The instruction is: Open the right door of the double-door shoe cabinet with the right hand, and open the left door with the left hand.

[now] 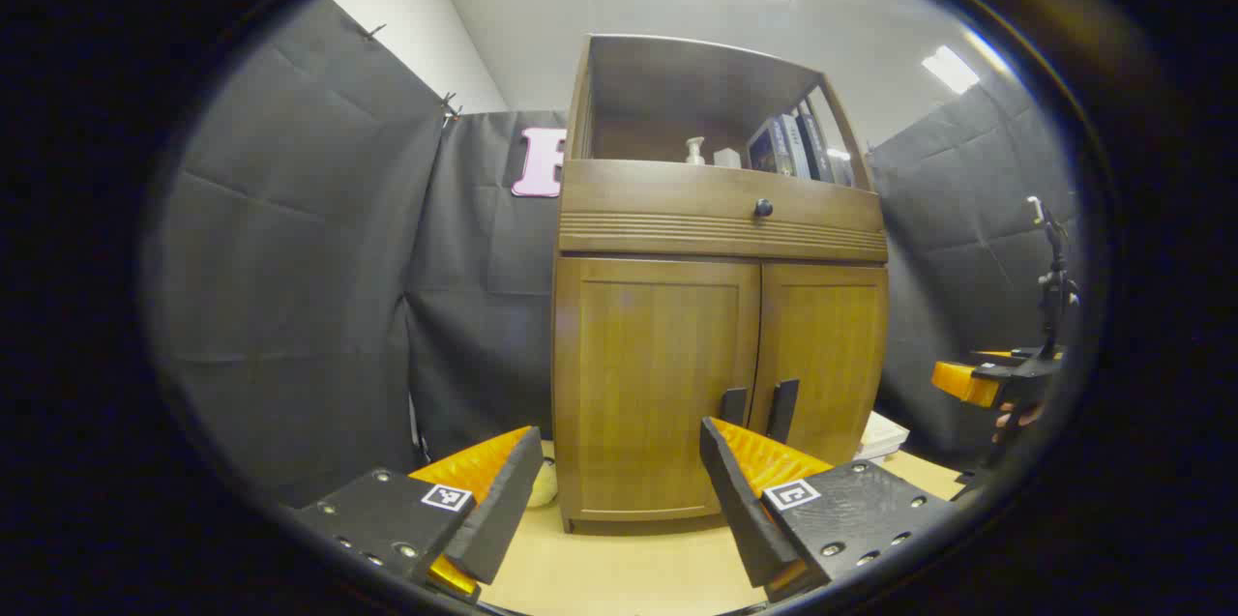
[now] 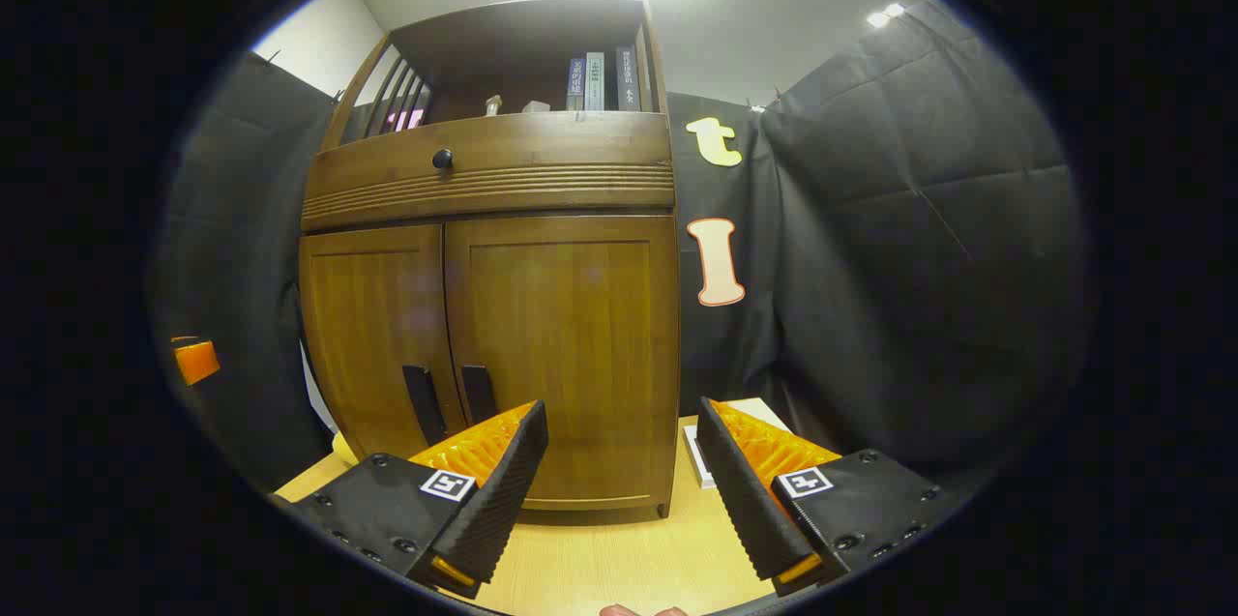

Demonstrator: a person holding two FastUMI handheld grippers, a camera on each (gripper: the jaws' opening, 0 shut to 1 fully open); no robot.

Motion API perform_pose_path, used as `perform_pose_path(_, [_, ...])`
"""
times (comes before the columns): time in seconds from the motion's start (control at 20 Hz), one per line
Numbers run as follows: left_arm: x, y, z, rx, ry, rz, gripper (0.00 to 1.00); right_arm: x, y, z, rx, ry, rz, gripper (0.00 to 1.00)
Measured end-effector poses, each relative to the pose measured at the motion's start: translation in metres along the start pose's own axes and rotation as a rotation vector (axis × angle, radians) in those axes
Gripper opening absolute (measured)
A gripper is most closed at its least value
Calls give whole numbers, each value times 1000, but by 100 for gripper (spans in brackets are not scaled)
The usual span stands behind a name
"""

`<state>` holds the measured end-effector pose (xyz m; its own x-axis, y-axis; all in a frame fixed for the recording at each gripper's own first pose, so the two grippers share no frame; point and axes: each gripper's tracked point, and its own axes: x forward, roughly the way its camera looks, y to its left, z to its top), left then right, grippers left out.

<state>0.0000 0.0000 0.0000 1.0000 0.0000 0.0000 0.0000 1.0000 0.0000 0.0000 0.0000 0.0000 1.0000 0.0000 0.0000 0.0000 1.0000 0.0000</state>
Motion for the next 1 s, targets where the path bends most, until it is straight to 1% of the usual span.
perform_pose_path(0.3, [-6, -8, -9, 10, 23, -5, 93, -3, 7, 1, 22, 12, 39, 92])
perform_pose_path(0.35, [-7, -9, -11, 7, 22, -8, 93, -3, 8, 0, 20, 15, 43, 98])
perform_pose_path(0.7, [-7, -10, -17, 10, 45, -6, 93, 0, 14, 5, 22, 22, 60, 98])
perform_pose_path(1.0, [-9, -9, -19, 0, 64, 7, 93, 14, 23, 10, 32, 35, 85, 98])
